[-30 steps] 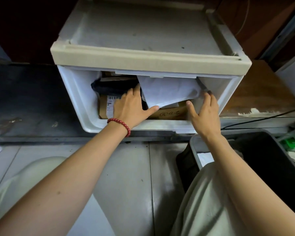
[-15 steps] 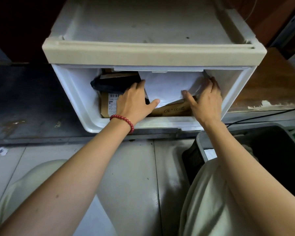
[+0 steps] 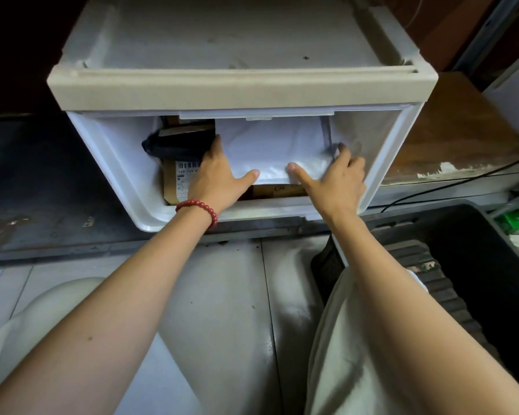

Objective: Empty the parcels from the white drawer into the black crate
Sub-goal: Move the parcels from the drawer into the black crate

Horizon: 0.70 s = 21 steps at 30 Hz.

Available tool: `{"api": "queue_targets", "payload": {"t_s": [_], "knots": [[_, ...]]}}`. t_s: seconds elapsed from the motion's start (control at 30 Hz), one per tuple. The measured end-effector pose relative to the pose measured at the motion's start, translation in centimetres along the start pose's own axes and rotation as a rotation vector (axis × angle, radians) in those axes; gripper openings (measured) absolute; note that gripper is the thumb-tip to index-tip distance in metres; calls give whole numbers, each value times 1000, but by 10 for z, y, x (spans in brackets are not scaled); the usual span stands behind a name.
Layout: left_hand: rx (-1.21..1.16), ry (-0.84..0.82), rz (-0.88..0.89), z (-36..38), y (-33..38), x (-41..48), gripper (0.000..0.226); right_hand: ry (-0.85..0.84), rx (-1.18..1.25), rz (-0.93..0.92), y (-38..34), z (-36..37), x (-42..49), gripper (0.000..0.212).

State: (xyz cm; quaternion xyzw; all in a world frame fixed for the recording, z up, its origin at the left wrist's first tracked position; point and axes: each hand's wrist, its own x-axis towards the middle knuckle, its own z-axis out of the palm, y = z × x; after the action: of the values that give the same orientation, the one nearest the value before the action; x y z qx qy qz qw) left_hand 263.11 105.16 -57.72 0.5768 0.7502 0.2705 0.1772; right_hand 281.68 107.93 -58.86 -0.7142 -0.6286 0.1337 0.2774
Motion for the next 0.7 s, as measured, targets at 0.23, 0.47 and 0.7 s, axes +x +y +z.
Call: {"api": "queue_targets", "payload": {"t_s": [0.23, 0.47, 0.7], "knots": [[-97, -52, -187, -9, -17, -18, 56, -149, 303, 99, 5, -8, -15, 72], [-197, -69, -203, -27, -36, -61, 21, -244, 494, 162, 3, -20, -52, 45], [-250, -34, -104, -67, -64, -127, 59, -418, 554, 72, -8, -21, -102, 51]]}}
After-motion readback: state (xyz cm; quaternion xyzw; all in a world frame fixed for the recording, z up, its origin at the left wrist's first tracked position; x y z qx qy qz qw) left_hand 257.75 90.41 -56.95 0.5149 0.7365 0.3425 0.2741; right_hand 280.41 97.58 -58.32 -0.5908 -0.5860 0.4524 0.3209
